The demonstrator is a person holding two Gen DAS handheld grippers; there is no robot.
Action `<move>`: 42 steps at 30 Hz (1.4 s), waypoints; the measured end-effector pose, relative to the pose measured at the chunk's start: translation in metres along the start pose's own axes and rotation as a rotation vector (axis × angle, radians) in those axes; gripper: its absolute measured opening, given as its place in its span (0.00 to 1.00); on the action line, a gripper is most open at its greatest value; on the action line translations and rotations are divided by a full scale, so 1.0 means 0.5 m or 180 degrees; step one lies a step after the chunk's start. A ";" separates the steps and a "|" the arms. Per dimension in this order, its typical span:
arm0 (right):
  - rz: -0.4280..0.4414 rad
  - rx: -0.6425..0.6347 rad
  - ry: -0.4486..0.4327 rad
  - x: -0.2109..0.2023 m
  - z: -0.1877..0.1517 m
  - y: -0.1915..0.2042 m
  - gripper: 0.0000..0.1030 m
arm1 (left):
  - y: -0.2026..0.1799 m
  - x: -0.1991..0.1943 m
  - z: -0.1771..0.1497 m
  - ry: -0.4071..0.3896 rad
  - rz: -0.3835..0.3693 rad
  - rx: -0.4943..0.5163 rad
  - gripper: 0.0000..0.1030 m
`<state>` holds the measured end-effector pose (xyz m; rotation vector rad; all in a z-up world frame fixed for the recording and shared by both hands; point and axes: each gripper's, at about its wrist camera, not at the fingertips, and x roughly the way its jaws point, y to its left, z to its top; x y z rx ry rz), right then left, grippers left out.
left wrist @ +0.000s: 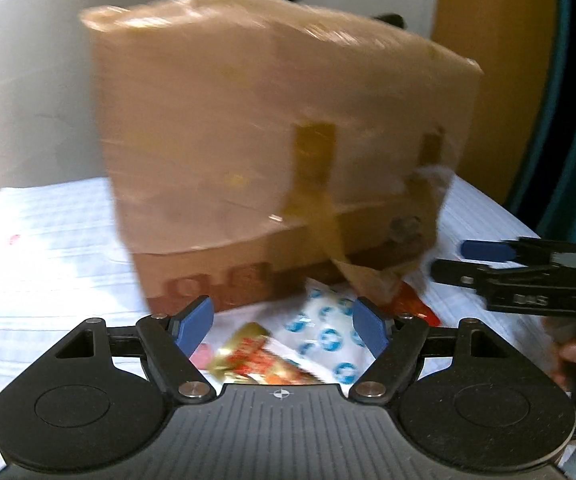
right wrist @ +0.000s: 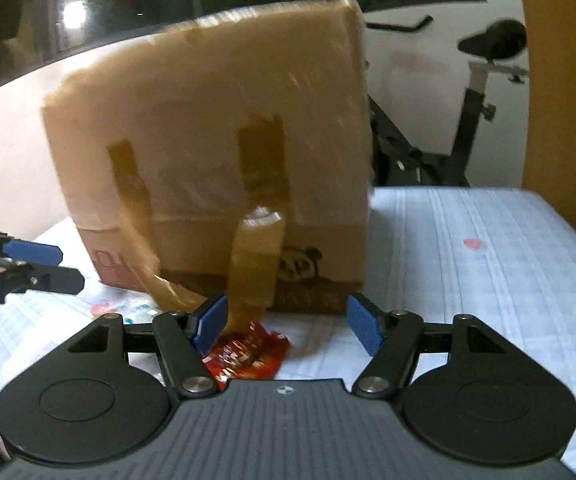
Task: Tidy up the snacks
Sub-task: 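Reach the left tool to the white-blue packet while the right tool reaches the red packet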
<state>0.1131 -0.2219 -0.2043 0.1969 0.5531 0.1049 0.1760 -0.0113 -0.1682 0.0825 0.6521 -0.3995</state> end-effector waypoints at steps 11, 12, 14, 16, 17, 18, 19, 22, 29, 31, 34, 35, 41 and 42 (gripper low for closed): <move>-0.0064 0.0090 0.0084 0.023 -0.023 -0.010 0.67 | -0.061 0.090 -0.011 0.0217 -0.0156 0.0482 0.77; -0.0090 0.0111 0.0064 0.021 -0.024 -0.010 0.67 | -0.062 0.099 -0.012 0.0241 -0.0154 0.0495 0.77; -0.0092 0.0164 0.0051 0.023 -0.024 -0.016 0.67 | -0.065 0.115 -0.015 0.0295 -0.0136 0.0535 0.77; -0.0069 0.0189 0.0046 0.022 -0.024 -0.019 0.67 | -0.067 0.125 -0.019 0.0327 -0.0115 0.0606 0.71; -0.0049 0.0203 0.0049 0.021 -0.024 -0.021 0.67 | -0.069 0.127 -0.024 0.0310 -0.0082 0.0659 0.64; -0.0017 0.0219 0.0059 0.022 -0.023 -0.024 0.67 | -0.071 0.125 -0.028 0.0262 -0.0052 0.0714 0.62; 0.0015 0.0239 0.0074 0.023 -0.023 -0.028 0.67 | -0.071 0.120 -0.031 0.0217 -0.0072 0.0728 0.58; 0.0079 0.0315 0.0105 0.026 -0.022 -0.037 0.67 | -0.061 0.104 -0.039 0.0144 -0.0055 0.0601 0.52; 0.0209 -0.0027 0.0038 0.014 -0.026 -0.005 0.68 | -0.013 0.030 -0.049 -0.0078 0.0071 0.0179 0.49; 0.0245 -0.0212 0.0025 0.012 -0.029 0.013 0.67 | 0.008 0.008 -0.054 -0.0110 0.0116 0.0059 0.49; 0.0258 -0.0428 0.0024 0.010 -0.034 0.037 0.67 | 0.028 -0.016 -0.074 -0.0129 0.0242 -0.0076 0.49; 0.0272 -0.0480 0.0037 0.010 -0.034 0.043 0.67 | 0.035 -0.021 -0.079 -0.0132 0.0285 -0.0121 0.49; 0.0341 -0.0694 0.0167 0.023 -0.040 0.074 0.67 | 0.056 -0.038 -0.098 -0.0213 0.0439 -0.0278 0.49; 0.0352 -0.0725 0.0218 0.029 -0.038 0.082 0.67 | 0.055 -0.040 -0.100 -0.0236 0.0447 -0.0295 0.49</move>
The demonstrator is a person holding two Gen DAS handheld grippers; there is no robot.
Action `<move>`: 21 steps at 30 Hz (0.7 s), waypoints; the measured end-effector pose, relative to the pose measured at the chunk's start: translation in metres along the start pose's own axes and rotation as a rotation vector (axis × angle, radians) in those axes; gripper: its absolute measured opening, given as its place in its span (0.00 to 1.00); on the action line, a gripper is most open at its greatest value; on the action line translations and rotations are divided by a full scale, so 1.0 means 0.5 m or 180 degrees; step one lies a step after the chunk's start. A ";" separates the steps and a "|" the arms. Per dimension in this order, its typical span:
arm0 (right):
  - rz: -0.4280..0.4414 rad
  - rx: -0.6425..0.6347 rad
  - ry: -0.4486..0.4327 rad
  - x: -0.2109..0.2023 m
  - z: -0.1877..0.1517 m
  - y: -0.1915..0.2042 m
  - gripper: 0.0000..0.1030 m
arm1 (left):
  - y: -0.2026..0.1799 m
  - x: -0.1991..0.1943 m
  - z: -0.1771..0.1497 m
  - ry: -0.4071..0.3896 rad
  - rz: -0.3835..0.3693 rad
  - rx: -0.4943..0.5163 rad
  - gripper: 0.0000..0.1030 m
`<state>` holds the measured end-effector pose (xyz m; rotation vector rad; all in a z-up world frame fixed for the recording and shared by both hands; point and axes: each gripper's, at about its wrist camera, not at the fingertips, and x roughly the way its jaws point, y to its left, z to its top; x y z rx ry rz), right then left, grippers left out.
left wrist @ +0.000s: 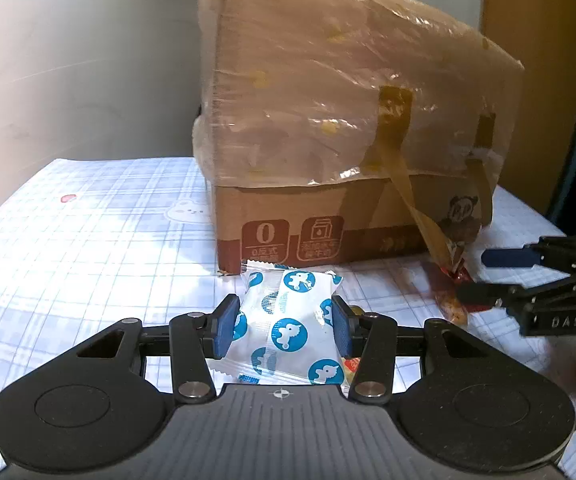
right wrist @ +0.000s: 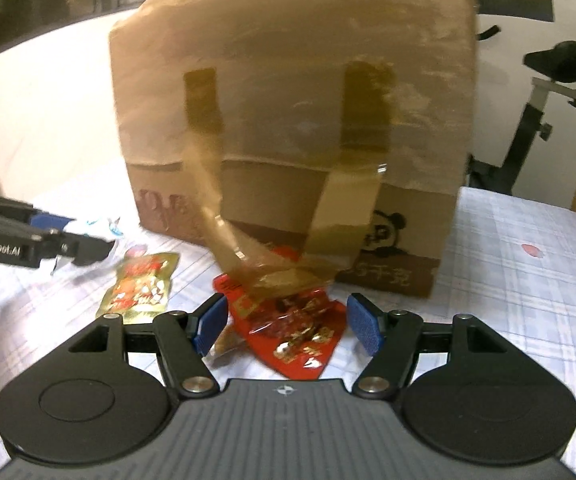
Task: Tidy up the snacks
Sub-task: 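Reach the left tool to the white-blue packet while the right tool reaches the red packet, then grasp the white packet with blue circles with the left tool while the right tool grasps the red packet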
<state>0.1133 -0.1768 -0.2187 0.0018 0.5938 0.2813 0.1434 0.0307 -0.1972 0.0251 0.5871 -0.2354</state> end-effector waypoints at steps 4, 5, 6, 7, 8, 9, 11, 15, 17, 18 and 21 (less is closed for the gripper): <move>0.0114 0.0046 0.0143 0.020 0.012 0.010 0.67 | -0.004 0.006 -0.019 0.0000 0.0021 -0.0033 0.49; 0.0132 0.0127 0.0170 0.027 0.015 0.010 0.67 | -0.004 0.010 -0.025 0.0011 0.0020 -0.0055 0.49; 0.0114 0.0211 0.0204 0.034 0.018 0.009 0.67 | -0.004 0.016 -0.031 0.0020 0.0021 -0.0074 0.49; 0.0042 0.0256 0.0226 0.041 0.021 0.009 0.67 | -0.002 0.018 -0.035 0.0033 0.0026 -0.0097 0.49; -0.0050 0.0278 0.0238 0.047 0.023 0.012 0.67 | 0.003 0.019 -0.037 0.0034 0.0030 -0.0132 0.49; -0.0112 0.0308 0.0260 0.053 0.023 0.014 0.67 | 0.008 0.018 -0.037 0.0017 0.0029 -0.0169 0.49; -0.0141 0.0351 0.0343 0.067 0.022 0.018 0.67 | 0.021 0.005 -0.038 -0.0006 0.0026 -0.0269 0.49; -0.0253 0.0232 0.0336 0.078 0.016 0.032 0.67 | 0.034 0.007 -0.044 0.0023 0.0000 -0.0385 0.50; -0.0264 0.0254 0.0321 0.078 0.013 0.031 0.67 | 0.030 0.008 -0.044 0.0016 0.0010 -0.0350 0.50; -0.0270 0.0299 0.0304 0.080 0.011 0.030 0.67 | 0.027 0.008 -0.044 0.0013 0.0014 -0.0334 0.50; -0.0276 0.0485 0.0242 0.074 0.007 0.017 0.66 | 0.028 0.008 -0.046 0.0008 -0.0008 -0.0355 0.50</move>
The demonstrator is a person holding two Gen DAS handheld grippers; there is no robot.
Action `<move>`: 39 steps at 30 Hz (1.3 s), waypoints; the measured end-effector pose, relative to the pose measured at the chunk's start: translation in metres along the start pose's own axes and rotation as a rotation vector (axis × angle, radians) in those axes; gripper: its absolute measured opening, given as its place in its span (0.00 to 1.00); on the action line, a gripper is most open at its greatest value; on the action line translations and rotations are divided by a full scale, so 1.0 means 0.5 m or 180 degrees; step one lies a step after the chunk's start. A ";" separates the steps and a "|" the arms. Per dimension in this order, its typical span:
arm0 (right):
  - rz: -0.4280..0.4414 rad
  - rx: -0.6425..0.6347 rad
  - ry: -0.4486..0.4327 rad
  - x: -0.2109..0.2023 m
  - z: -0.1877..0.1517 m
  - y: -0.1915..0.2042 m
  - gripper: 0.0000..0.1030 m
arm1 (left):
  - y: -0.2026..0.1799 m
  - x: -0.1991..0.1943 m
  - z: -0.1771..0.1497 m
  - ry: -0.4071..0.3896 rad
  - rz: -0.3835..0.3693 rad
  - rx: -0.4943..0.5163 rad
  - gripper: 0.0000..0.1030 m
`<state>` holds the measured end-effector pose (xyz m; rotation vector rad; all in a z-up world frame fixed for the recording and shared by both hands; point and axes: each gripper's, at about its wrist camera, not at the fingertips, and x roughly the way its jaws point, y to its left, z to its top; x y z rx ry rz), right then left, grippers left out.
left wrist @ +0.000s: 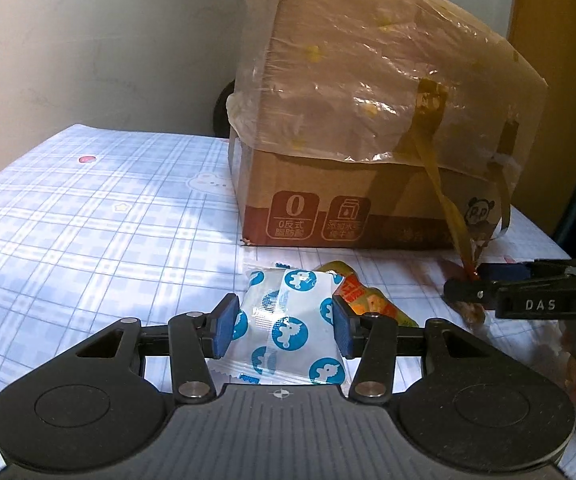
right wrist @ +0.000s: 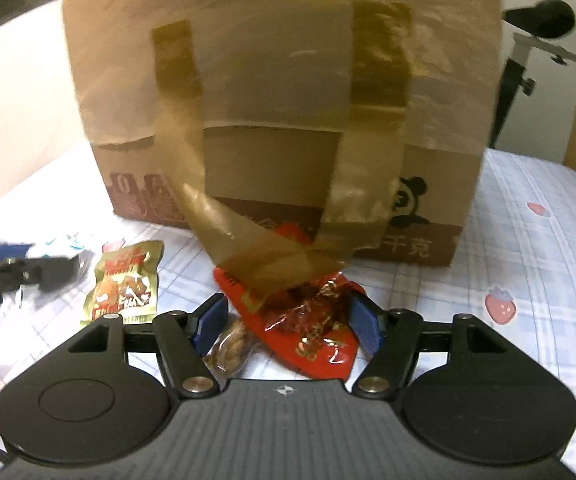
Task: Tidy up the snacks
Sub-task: 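Grasp the white packet with blue circles with the left tool while the right tool grasps the red packet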
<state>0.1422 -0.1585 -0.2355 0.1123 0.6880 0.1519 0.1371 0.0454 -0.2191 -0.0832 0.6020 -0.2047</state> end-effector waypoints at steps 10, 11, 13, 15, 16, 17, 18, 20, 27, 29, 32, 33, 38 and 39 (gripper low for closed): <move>0.0119 0.0246 -0.0123 -0.035 -0.013 -0.023 0.43 | 0.020 -0.006 -0.007 0.0018 -0.0056 -0.0105 0.50; 0.0138 0.0264 -0.0136 -0.037 -0.014 -0.025 0.41 | 0.020 -0.006 -0.008 0.0017 -0.0055 -0.0104 0.50; 0.0163 0.0295 -0.0169 -0.051 -0.016 -0.035 0.39 | 0.020 -0.006 -0.008 0.0018 -0.0056 -0.0105 0.50; 0.0202 0.0320 -0.0208 -0.058 -0.017 -0.039 0.36 | 0.020 -0.006 -0.008 0.0018 -0.0052 -0.0099 0.50; 0.0226 0.0332 -0.0233 -0.062 -0.018 -0.041 0.34 | 0.019 -0.006 -0.009 0.0019 -0.0047 -0.0091 0.50; 0.0256 0.0343 -0.0264 -0.066 -0.019 -0.043 0.31 | 0.018 -0.006 -0.009 0.0020 -0.0043 -0.0084 0.50; 0.0289 0.0360 -0.0300 -0.072 -0.020 -0.047 0.29 | 0.018 -0.006 -0.009 0.0021 -0.0039 -0.0077 0.50; 0.0335 0.0398 -0.0346 -0.079 -0.023 -0.052 0.25 | 0.017 -0.006 -0.008 0.0024 -0.0034 -0.0066 0.50; 0.0477 0.0455 -0.0449 -0.099 -0.025 -0.066 0.12 | 0.019 -0.006 -0.007 0.0027 -0.0039 -0.0061 0.51; 0.0499 0.0459 -0.0471 -0.102 -0.026 -0.067 0.11 | 0.019 -0.005 -0.007 0.0028 -0.0039 -0.0058 0.51; 0.0510 0.0473 -0.0493 -0.102 -0.026 -0.069 0.10 | 0.018 -0.005 -0.007 0.0030 -0.0033 -0.0046 0.51; 0.0516 0.0470 -0.0495 -0.102 -0.026 -0.068 0.10 | 0.019 -0.005 -0.007 0.0031 -0.0032 -0.0042 0.51; 0.0451 0.0331 -0.0450 -0.108 -0.019 -0.059 0.09 | 0.018 -0.003 -0.006 0.0039 -0.0031 -0.0034 0.50; 0.0438 0.0307 -0.0435 -0.112 -0.016 -0.057 0.08 | 0.017 -0.003 -0.006 0.0042 -0.0028 -0.0030 0.50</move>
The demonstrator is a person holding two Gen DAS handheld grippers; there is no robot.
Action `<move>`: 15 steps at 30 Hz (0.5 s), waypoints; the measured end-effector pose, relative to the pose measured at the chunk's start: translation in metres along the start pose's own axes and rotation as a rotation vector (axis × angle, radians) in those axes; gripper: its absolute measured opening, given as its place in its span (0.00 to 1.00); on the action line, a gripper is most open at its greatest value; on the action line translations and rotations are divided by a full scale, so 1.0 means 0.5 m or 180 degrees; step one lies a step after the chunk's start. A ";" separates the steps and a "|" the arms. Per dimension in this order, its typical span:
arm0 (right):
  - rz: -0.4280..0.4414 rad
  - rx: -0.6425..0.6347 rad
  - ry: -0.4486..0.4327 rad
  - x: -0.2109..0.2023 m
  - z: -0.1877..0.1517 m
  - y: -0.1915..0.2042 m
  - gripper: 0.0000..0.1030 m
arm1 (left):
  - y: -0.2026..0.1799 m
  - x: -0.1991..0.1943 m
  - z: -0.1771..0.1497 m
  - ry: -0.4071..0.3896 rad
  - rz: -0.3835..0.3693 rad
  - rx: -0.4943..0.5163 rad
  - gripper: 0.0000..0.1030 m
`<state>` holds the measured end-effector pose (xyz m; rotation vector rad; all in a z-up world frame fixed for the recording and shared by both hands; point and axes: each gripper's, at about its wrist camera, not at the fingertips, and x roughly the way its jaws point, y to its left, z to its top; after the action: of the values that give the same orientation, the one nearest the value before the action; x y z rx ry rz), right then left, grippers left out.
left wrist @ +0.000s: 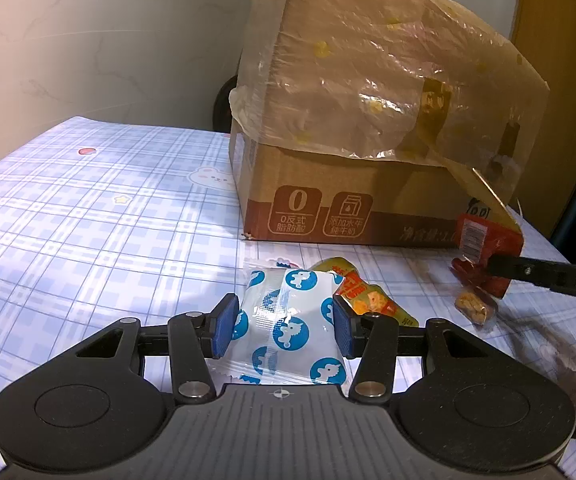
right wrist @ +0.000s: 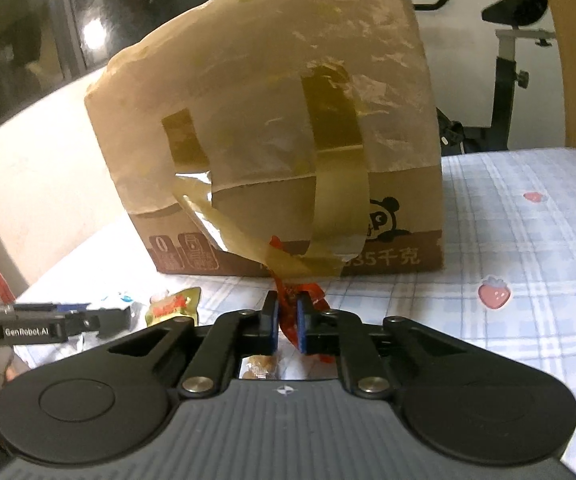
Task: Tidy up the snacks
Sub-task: 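Grasp the white packet with blue circles with the left tool while the right tool grasps the red packet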
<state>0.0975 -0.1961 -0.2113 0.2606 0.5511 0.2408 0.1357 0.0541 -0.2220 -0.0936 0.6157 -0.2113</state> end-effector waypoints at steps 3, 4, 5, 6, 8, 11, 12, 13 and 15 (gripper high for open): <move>-0.0053 0.0004 0.0043 -0.014 0.008 -0.003 0.07 | -0.001 0.000 0.001 0.0009 0.0005 0.0012 0.50; -0.0081 -0.0002 0.0059 -0.020 0.008 -0.005 0.06 | -0.001 0.000 0.002 0.0013 0.0005 0.0004 0.50; -0.0103 -0.0006 0.0071 -0.028 0.007 -0.008 0.06 | 0.001 0.000 0.004 0.0017 0.0000 0.0003 0.50; -0.0128 -0.0008 0.0087 -0.037 0.006 -0.012 0.06 | 0.001 -0.001 0.004 0.0020 -0.0013 0.0001 0.50; -0.0179 0.0008 0.0108 -0.056 0.003 -0.021 0.05 | 0.002 -0.003 0.006 0.0019 -0.0041 0.0000 0.49; -0.0235 0.0106 0.0078 -0.089 -0.002 -0.039 0.03 | 0.000 -0.012 0.012 -0.0004 -0.0060 -0.0007 0.49; -0.0266 0.0159 0.0057 -0.102 -0.003 -0.048 0.03 | 0.000 -0.017 0.016 -0.0025 -0.0073 -0.0009 0.49; -0.0280 0.0212 0.0032 -0.113 -0.004 -0.055 0.03 | -0.001 -0.023 0.020 -0.0046 -0.0090 -0.0016 0.49; -0.0284 0.0343 -0.0054 -0.136 -0.001 -0.069 0.03 | -0.002 -0.037 0.030 -0.0121 -0.0121 -0.0006 0.49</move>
<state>0.0464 -0.2484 -0.1898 0.3414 0.5584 0.1225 0.1293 0.0575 -0.1990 -0.1110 0.5767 -0.2451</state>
